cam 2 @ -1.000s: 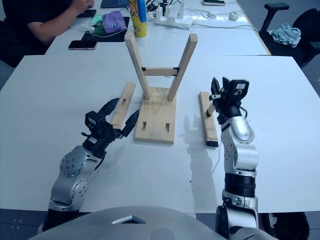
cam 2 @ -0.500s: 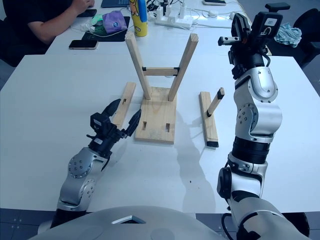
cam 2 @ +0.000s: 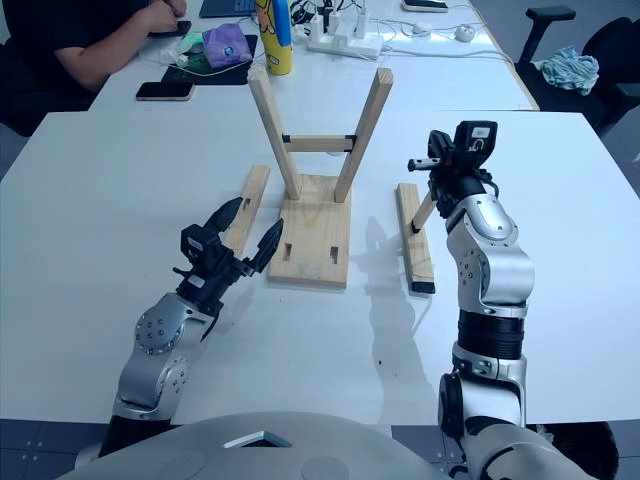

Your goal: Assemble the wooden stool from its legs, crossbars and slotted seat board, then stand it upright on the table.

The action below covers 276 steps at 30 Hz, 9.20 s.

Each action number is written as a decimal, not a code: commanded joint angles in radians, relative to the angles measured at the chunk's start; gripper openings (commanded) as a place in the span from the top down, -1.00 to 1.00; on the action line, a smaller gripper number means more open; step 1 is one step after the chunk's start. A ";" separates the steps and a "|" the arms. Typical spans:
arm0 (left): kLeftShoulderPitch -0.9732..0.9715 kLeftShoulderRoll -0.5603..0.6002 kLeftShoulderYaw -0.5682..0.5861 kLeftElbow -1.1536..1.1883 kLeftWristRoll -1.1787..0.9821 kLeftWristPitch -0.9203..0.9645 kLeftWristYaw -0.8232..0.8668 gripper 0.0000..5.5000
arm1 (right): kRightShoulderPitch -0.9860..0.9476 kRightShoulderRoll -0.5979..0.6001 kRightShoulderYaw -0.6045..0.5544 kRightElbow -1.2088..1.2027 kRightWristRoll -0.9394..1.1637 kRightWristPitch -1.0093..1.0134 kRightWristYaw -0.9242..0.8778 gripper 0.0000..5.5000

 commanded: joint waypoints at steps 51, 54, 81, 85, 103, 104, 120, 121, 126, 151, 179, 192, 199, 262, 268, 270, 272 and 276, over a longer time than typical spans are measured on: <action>-0.010 -0.001 0.010 0.031 -0.003 -0.011 -0.009 -0.48 | 0.173 -0.035 -0.069 -0.028 -0.083 -0.130 0.031 0.99; 0.007 -0.001 0.009 0.018 -0.001 -0.010 -0.002 -0.48 | 0.251 -0.058 -0.068 -0.105 -0.056 -0.070 0.071 0.99; 0.093 0.016 -0.005 -0.076 -0.007 0.038 0.028 -0.48 | 0.430 -0.145 -0.033 -0.342 0.011 0.475 0.047 0.06; 0.087 0.016 -0.003 -0.072 -0.008 0.040 0.026 -0.48 | 0.423 -0.144 -0.018 -0.323 -0.015 0.463 0.039 0.06; 0.046 0.019 0.004 -0.041 -0.010 0.035 0.007 -0.48 | 0.458 -0.455 0.449 -0.263 -0.565 0.078 0.006 0.61; 0.043 0.020 0.005 -0.039 -0.011 0.037 0.004 -0.48 | 0.459 -0.472 0.472 -0.243 -0.607 0.052 0.005 0.61; 0.032 0.026 0.020 -0.033 -0.013 0.045 -0.006 -0.48 | 0.425 -0.553 0.593 0.072 -1.002 -0.384 -0.011 0.22; 0.034 0.025 0.020 -0.033 -0.012 0.043 -0.004 -0.48 | 0.427 -0.557 0.590 0.080 -1.007 -0.398 -0.007 0.17; 0.045 0.017 0.019 -0.033 -0.008 0.035 0.006 -0.48 | 0.444 -0.586 0.566 0.085 -1.034 -0.496 -0.012 -0.08; 0.039 -0.002 0.017 -0.015 -0.001 0.021 0.009 -0.48 | 0.075 -0.244 -0.181 0.295 0.515 0.201 0.196 -0.38; 0.020 0.012 0.031 -0.016 -0.011 0.029 -0.001 -0.48 | 0.224 -0.332 -0.022 0.303 0.028 -0.130 0.405 -0.38; 0.019 0.015 0.037 -0.022 -0.012 0.034 -0.002 -0.48 | 0.250 -0.333 0.039 0.290 -0.089 -0.130 0.396 -0.38; 0.015 0.019 0.044 -0.024 -0.014 0.036 -0.004 -0.48 | 0.326 -0.349 0.088 0.237 -0.188 -0.250 0.402 -0.38; -0.030 0.036 0.062 0.014 -0.022 0.038 -0.027 -0.48 | -0.323 -0.562 0.346 1.021 -0.391 -0.622 1.165 -0.38; -0.043 0.036 0.057 0.021 -0.025 0.042 -0.034 -0.48 | -0.302 -0.547 0.351 1.061 -0.424 -0.677 1.124 -0.38; -0.050 0.040 0.059 0.026 -0.027 0.044 -0.040 -0.48 | -0.299 -0.541 0.355 1.077 -0.433 -0.695 1.106 -0.38; -0.057 0.043 0.059 0.031 -0.030 0.046 -0.048 -0.48 | -0.294 -0.533 0.354 1.096 -0.438 -0.708 1.086 -0.38; -0.070 0.051 0.059 0.034 -0.037 0.055 -0.065 -0.48 | -0.285 -0.519 0.363 1.118 -0.454 -0.728 1.054 -0.38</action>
